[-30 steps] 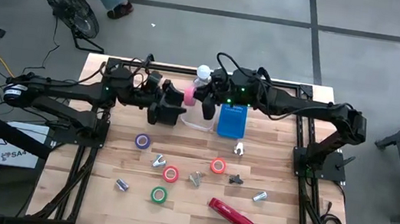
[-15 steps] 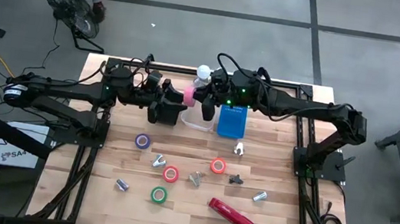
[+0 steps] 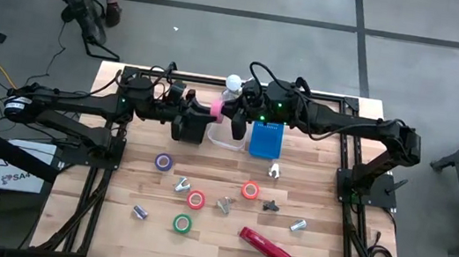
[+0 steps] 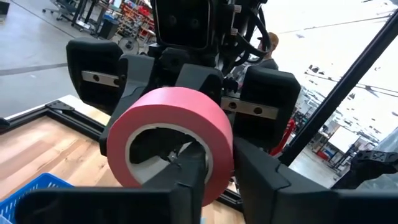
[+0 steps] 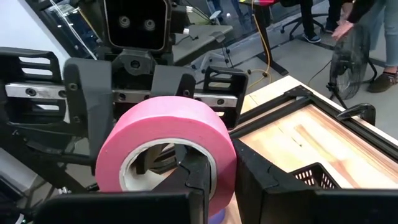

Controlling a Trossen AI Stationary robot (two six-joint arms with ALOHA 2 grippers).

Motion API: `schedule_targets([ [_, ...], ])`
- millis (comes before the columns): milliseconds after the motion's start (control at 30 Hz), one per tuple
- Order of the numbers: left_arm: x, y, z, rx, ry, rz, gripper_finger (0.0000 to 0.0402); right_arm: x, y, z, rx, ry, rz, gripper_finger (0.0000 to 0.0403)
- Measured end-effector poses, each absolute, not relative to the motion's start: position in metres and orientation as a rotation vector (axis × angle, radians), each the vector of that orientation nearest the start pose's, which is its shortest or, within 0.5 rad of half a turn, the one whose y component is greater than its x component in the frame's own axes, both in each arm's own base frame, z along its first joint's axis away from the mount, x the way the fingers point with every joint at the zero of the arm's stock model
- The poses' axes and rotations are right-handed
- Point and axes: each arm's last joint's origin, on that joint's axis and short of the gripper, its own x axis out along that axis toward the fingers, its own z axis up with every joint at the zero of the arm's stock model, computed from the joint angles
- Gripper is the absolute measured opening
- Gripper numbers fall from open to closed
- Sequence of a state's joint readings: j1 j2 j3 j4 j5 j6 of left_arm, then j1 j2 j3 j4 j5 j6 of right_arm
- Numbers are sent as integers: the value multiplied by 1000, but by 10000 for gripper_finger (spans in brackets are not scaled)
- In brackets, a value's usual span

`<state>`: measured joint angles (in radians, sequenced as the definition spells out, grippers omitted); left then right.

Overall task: Pick and place Stapler, Stapler remover, tape
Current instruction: Put the pink tape into the black basket

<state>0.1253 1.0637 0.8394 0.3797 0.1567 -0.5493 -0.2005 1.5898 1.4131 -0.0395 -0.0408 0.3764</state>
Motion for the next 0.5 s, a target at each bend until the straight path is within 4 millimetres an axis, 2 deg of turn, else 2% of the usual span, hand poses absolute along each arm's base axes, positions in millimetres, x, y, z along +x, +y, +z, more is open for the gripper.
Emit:
schedule_targets([
  [100,238,25,352,-523,-128,-75,36,364,-73,362,400,186,-195,35],
  [500,238,24,351,-507,-112,-87,36,364,-71,362,395,203,-101,74],
])
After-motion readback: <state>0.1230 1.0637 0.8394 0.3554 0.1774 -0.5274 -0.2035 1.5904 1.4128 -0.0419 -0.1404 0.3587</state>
